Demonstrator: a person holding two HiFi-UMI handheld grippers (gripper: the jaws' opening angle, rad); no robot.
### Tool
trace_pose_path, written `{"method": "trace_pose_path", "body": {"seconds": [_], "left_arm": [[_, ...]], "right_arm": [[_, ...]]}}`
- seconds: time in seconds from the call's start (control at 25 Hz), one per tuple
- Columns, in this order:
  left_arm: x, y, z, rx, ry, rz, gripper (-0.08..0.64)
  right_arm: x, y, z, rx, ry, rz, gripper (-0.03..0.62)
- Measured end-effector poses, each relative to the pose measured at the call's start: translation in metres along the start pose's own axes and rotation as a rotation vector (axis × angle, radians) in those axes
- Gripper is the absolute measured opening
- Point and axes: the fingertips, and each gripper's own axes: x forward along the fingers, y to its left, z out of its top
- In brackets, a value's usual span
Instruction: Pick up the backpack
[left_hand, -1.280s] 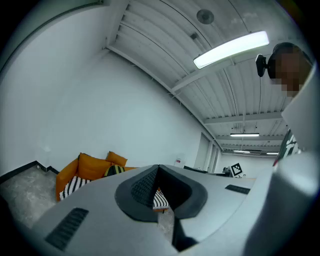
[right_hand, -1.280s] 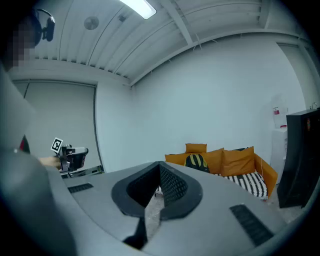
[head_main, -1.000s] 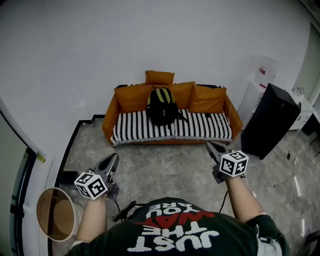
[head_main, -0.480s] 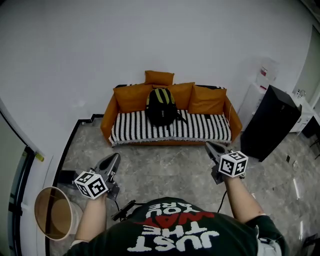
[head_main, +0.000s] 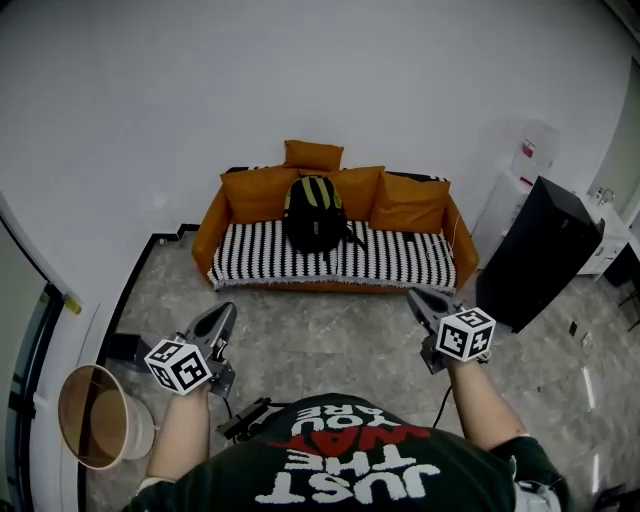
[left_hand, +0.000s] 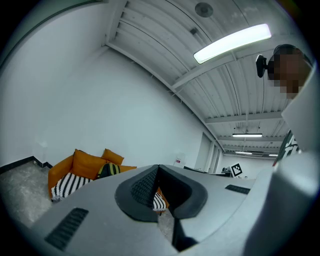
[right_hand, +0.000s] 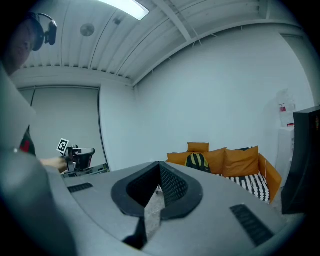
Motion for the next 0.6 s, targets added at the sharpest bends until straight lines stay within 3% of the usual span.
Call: {"method": "trace_pose_path", "body": {"seconds": [0.32,0.6], "left_arm": [[0.036,0.015,-0.014,-0.024,0.031,0.025,0.011],[0.096,0.116,-0.01,-0.059,0.053,0.013,0.011]], "right_arm": [[0.027,-0.034,-0.003,0.02,0.017,0.02,0.026],[0.126,-0.062,-0.003,0.029,0.05,-0.005,0.026]]}}
